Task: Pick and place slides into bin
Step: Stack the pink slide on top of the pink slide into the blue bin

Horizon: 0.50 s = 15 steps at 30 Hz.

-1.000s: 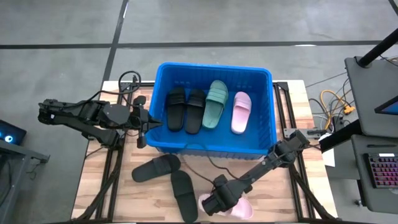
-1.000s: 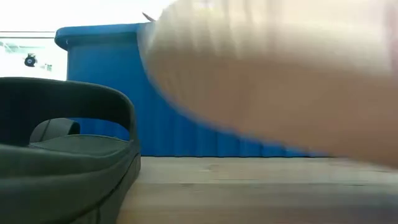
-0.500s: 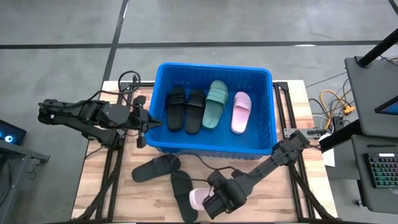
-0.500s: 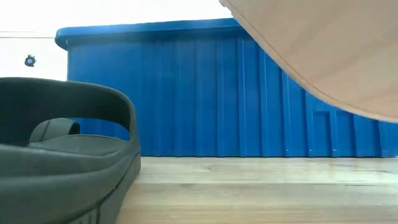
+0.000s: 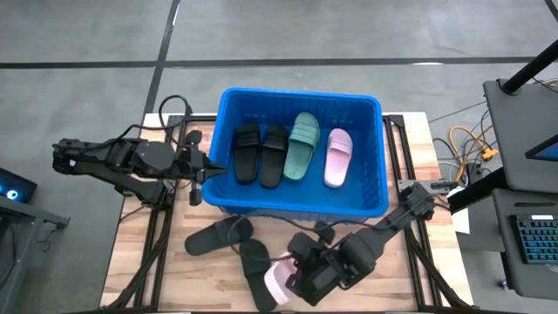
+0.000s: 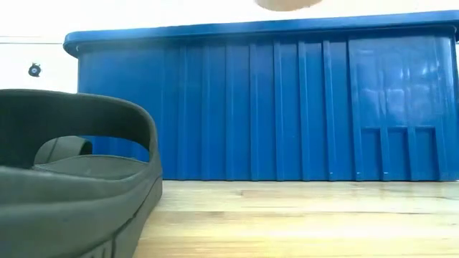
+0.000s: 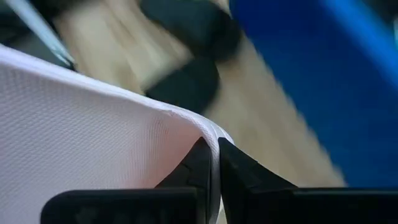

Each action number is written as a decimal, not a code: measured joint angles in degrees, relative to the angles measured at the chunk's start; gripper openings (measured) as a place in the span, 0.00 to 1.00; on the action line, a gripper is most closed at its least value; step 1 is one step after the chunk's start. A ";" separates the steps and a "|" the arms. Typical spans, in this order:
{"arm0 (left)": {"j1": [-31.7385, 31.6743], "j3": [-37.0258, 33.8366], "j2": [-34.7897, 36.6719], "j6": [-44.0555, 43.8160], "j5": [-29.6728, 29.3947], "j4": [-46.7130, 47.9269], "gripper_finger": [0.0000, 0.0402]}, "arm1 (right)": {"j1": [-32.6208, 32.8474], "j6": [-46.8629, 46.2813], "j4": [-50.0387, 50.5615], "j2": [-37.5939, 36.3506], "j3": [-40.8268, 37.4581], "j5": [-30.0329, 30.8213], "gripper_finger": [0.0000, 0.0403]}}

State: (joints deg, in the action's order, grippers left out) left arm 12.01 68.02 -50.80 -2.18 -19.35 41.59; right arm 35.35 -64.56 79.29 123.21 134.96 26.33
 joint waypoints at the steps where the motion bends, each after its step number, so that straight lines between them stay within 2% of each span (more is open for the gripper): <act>1: 0.02 0.03 0.06 0.00 0.00 -0.48 0.00 | -0.02 3.49 -2.47 -0.58 0.00 1.83 0.03; 7: 0.01 0.28 0.57 -0.04 0.02 -0.87 0.00 | -0.88 21.14 -14.11 -4.78 0.00 7.34 0.03; 10: 0.02 0.28 0.65 -0.31 0.00 -0.67 0.00 | -1.62 23.84 -15.00 -7.80 0.00 10.59 0.03; 15: 0.00 0.34 1.06 -0.39 0.02 -0.71 0.00 | -2.60 33.90 -15.22 -12.87 0.02 16.11 0.03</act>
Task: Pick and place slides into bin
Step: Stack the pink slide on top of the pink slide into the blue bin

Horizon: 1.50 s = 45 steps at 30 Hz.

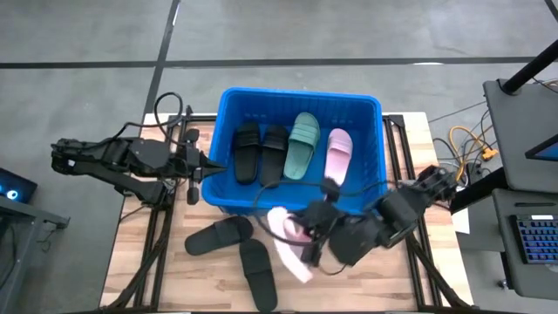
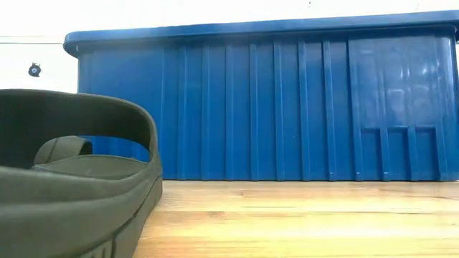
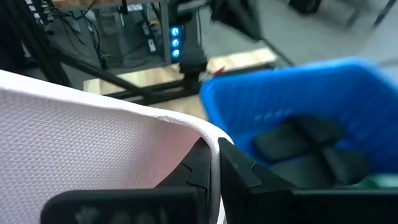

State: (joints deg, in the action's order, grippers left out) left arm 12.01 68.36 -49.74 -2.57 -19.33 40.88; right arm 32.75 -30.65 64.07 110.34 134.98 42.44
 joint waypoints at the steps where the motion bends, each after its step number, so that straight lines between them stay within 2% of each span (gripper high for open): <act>1: 0.02 0.00 0.15 0.00 -0.02 -0.01 0.00 | -0.26 2.11 -0.02 -0.98 0.00 0.55 0.03; 8: 0.01 0.22 0.66 0.00 -0.37 -0.74 0.00 | -4.22 17.87 1.48 -6.91 0.00 1.33 0.03; 15: 0.04 0.20 1.69 0.01 -4.94 -7.01 0.00 | -11.71 20.45 15.92 -11.71 -0.02 0.76 0.03; 19: 0.04 -0.03 1.95 0.37 -6.72 -12.10 0.00 | -16.08 28.08 22.07 -13.43 -0.05 0.82 0.03; 23: 0.04 -0.14 1.45 0.46 -8.16 -16.38 0.00 | -20.67 35.23 25.95 -14.67 -0.09 0.41 0.03; 29: 0.00 -0.48 0.78 0.47 -9.55 -20.78 0.00 | -28.79 43.76 25.95 -15.47 -0.35 -0.92 0.03; 32: 0.00 -0.48 -0.03 0.47 -11.46 -21.79 0.00 | -33.16 46.15 25.95 -15.47 -0.47 -5.18 0.03; 36: 0.00 -0.50 -0.60 0.47 -13.90 -21.95 0.00 | -39.58 47.92 25.76 -15.35 -0.59 -20.03 0.03; 37: 0.00 -0.50 -0.68 0.47 -14.23 -22.04 0.00 | -40.73 49.10 25.82 -15.12 -0.85 -21.79 0.03; 38: 0.00 -0.50 -0.74 0.47 -14.36 -22.04 0.00 | -41.36 50.97 25.79 -15.00 -1.39 -21.71 0.03; 41: 0.00 -0.50 -1.31 0.48 -15.41 -22.69 0.00 | -42.22 57.69 25.52 -14.59 -4.69 -13.56 0.03; 45: 0.00 -0.50 -1.89 0.46 -16.28 -22.47 0.00 | -44.83 60.37 24.15 -14.29 -10.15 -14.83 0.03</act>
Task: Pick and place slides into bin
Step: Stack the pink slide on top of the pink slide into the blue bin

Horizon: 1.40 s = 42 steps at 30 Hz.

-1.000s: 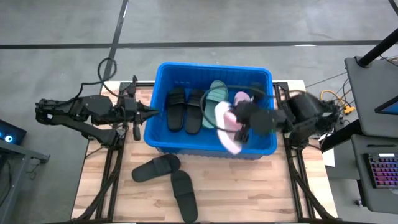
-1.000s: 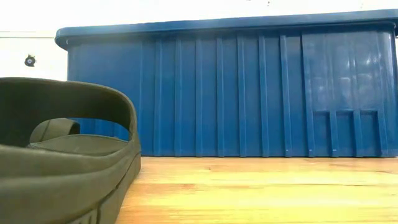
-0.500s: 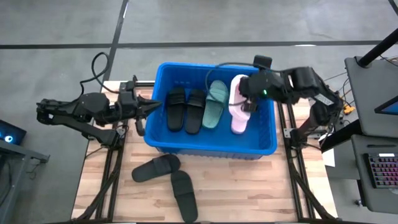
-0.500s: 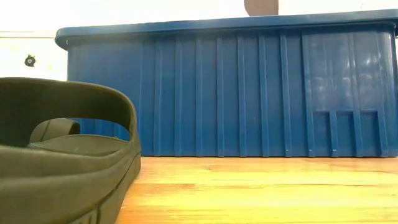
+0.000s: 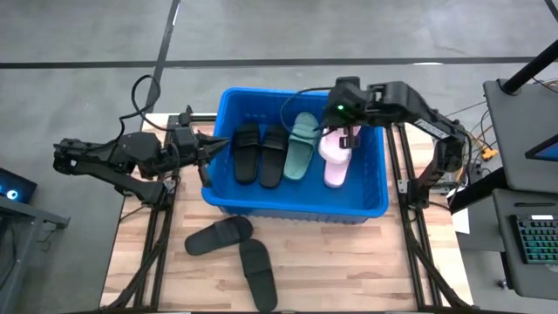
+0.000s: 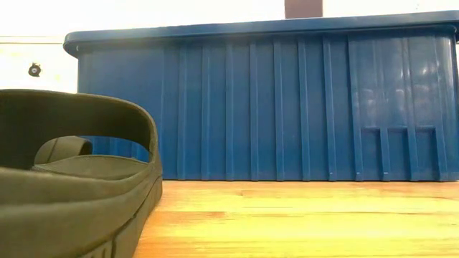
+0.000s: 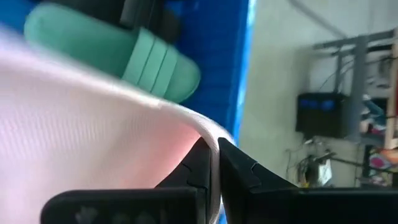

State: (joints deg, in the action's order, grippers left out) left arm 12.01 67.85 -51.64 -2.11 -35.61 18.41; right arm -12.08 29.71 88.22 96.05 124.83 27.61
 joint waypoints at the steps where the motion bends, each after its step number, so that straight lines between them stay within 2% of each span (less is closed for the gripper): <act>1: 0.00 0.00 -0.09 0.00 -0.11 0.03 0.00 | -0.60 0.00 -0.13 -0.01 -1.59 -0.43 0.03; 5: 0.00 0.00 -0.46 0.02 -0.54 0.02 0.00 | -1.49 1.74 -0.72 -0.66 -8.81 2.94 0.03; 11: 0.00 0.00 -0.52 0.58 -0.94 0.09 0.00 | -1.63 5.97 -6.80 -3.33 -19.16 3.54 0.03; 22: 0.00 0.00 -0.57 1.49 -1.53 0.05 0.00 | -1.59 16.66 -27.53 -10.24 -40.33 3.46 0.03; 30: 0.00 0.00 -1.18 1.38 -1.60 0.02 0.00 | -2.72 21.87 -35.94 -13.38 -54.29 3.98 0.03; 37: 0.00 0.00 -1.92 1.26 -2.41 0.07 0.00 | -5.17 30.89 -48.84 -14.32 -66.19 3.94 0.03; 42: 0.00 0.00 -2.43 1.05 -2.43 0.05 0.00 | -7.55 33.49 -56.93 -14.32 -71.70 3.92 0.03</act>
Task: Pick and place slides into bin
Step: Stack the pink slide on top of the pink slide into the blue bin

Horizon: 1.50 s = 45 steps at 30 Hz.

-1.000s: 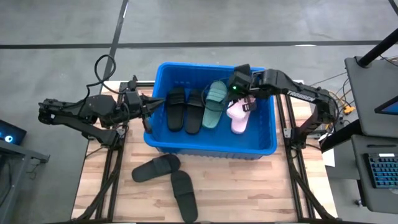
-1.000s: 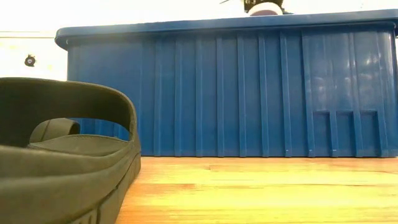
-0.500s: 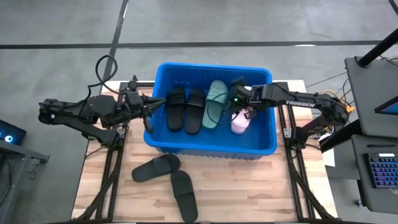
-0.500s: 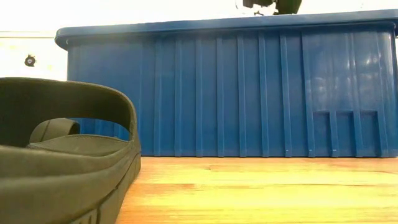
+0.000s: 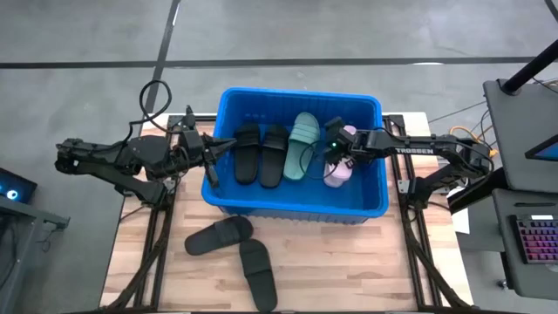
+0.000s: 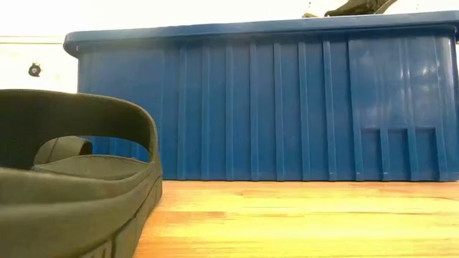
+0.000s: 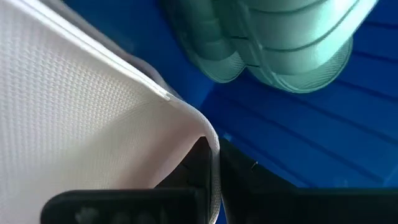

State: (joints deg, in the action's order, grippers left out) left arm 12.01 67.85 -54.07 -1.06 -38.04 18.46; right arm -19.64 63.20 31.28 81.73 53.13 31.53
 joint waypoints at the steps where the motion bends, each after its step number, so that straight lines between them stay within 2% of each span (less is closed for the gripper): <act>1: 0.00 0.00 -0.16 -0.01 -0.02 -0.03 0.00 | -0.43 0.21 -1.16 -0.04 -0.48 -0.13 0.03; 13: 0.00 0.00 -1.15 -0.02 0.00 -0.42 0.00 | -2.30 0.65 -4.35 -0.07 -1.66 -2.58 0.03; 18: 0.00 -0.02 -1.70 -0.02 0.01 -0.88 0.00 | -2.41 -1.18 -4.19 0.04 -0.64 1.63 0.03; 22: 0.00 -0.02 -2.16 -0.02 0.00 -1.79 0.00 | -2.48 -0.60 -4.13 -0.01 0.37 2.41 0.03; 32: 0.00 -0.02 -3.70 -0.07 0.00 -1.79 0.00 | -3.01 -2.82 -3.89 -0.02 0.21 -1.18 0.03; 37: 0.00 -0.02 -4.23 -0.09 0.00 -1.79 0.00 | -4.78 -7.87 -1.77 -0.07 0.23 -6.03 0.03; 40: 0.00 -0.02 -4.23 -0.07 0.01 -1.79 0.00 | -4.79 -9.87 -1.24 -0.09 0.23 -6.24 0.07; 45: 0.00 -0.02 -4.23 -0.07 0.02 -2.83 0.00 | -4.79 -10.71 -1.09 -0.11 0.33 -6.46 0.17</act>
State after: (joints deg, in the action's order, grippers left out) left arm 12.01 67.83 -58.30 -1.13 -38.02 15.63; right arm -24.43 52.49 30.20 81.62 53.46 25.07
